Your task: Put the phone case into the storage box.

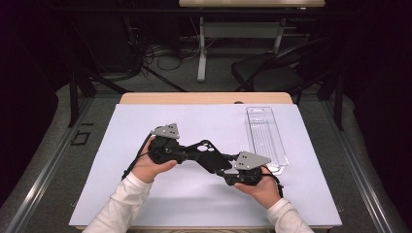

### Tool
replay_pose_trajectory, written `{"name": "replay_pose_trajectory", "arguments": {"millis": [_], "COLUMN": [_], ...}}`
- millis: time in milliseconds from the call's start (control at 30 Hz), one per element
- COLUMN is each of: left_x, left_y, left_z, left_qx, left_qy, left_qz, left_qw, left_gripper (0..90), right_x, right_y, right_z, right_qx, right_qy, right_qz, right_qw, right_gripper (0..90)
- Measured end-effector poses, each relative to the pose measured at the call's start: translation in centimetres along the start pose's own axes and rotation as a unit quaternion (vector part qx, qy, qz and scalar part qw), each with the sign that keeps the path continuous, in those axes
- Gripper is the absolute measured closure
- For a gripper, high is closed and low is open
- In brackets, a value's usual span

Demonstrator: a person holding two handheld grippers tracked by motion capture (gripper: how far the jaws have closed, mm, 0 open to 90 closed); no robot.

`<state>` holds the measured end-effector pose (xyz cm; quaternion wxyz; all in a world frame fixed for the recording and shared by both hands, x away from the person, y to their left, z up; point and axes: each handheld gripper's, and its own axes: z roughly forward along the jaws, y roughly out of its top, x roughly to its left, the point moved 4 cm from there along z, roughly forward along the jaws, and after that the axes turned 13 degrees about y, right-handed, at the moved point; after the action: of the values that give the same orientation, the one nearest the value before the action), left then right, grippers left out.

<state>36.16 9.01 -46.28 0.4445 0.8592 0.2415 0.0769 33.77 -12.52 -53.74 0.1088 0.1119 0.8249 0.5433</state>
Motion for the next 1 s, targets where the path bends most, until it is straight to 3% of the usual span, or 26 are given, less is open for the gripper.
{"name": "replay_pose_trajectory", "arguments": {"millis": [500,1000], "left_x": [0.8,1.7], "left_y": [-0.2,-0.5], "left_z": [-0.1,-0.2], "left_qx": [0.017,0.039], "left_qy": [0.000,0.002], "left_qz": [-0.028,-0.078], "left_qw": [0.9994,0.9962], "left_gripper": [81.8,81.7], "right_x": [-0.2,0.0], "right_y": [0.2,0.4], "right_z": [-0.3,-0.4], "right_qx": [-0.008,0.007], "right_qy": [-0.016,-0.030], "right_qz": [0.002,-0.004], "right_qw": [0.9998,0.9995], "right_gripper": [42.5,40.8]}}
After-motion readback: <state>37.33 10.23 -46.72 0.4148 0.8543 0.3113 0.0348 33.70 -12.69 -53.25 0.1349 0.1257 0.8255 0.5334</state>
